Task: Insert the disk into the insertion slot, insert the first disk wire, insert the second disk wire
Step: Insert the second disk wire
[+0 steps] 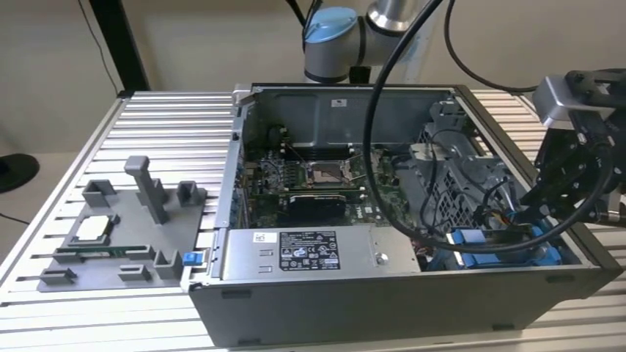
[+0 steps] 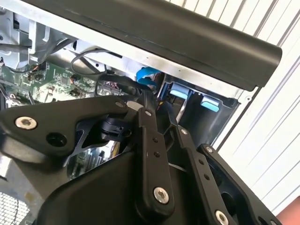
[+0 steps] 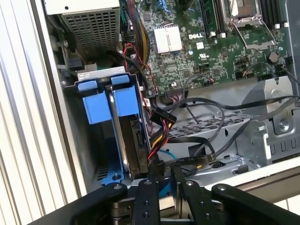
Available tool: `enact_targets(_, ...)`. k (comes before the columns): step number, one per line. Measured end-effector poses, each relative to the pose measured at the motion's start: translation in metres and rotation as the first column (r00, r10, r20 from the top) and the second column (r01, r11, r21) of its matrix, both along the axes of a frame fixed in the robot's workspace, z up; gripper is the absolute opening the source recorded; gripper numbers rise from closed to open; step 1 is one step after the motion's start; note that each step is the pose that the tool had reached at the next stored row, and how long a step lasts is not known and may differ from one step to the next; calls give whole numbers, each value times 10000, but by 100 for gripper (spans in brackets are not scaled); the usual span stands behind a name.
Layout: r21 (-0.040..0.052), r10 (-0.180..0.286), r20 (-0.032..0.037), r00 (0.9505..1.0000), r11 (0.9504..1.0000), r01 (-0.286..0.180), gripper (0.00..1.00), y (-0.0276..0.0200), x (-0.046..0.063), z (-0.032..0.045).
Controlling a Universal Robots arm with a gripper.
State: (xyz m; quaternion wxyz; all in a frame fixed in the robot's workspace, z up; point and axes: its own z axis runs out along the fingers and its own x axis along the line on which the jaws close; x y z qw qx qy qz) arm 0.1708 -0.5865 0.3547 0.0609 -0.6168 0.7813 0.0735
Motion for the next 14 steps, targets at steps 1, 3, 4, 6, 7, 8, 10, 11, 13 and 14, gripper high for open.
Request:
enact_targets(1,1,0,-1,10000,10000,0,100,0,0,-6)
enact_targets(3,0,0,-1,10000,10000,0,100,0,0,-14)
enact_targets(4,0,0,-1,10000,10000,0,100,0,0,-16)
enact_targets(6,0,1,-3,10000,10000,-1,100,-2,5,-17)
enact_targets(7,4,2,-9,10000,10000,-2,100,-7,9,-18)
enact_targets(8,3,1,-13,10000,10000,-1,100,-11,12,-17)
enact_targets(10,3,-1,-16,10000,10000,1,100,-11,11,-17)
enact_targets(11,3,-1,-17,10000,10000,1,100,-11,11,-16)
enact_targets(13,2,0,-17,10000,10000,0,100,-11,12,-16)
enact_targets(14,2,0,-16,10000,10000,0,100,-12,12,-16)
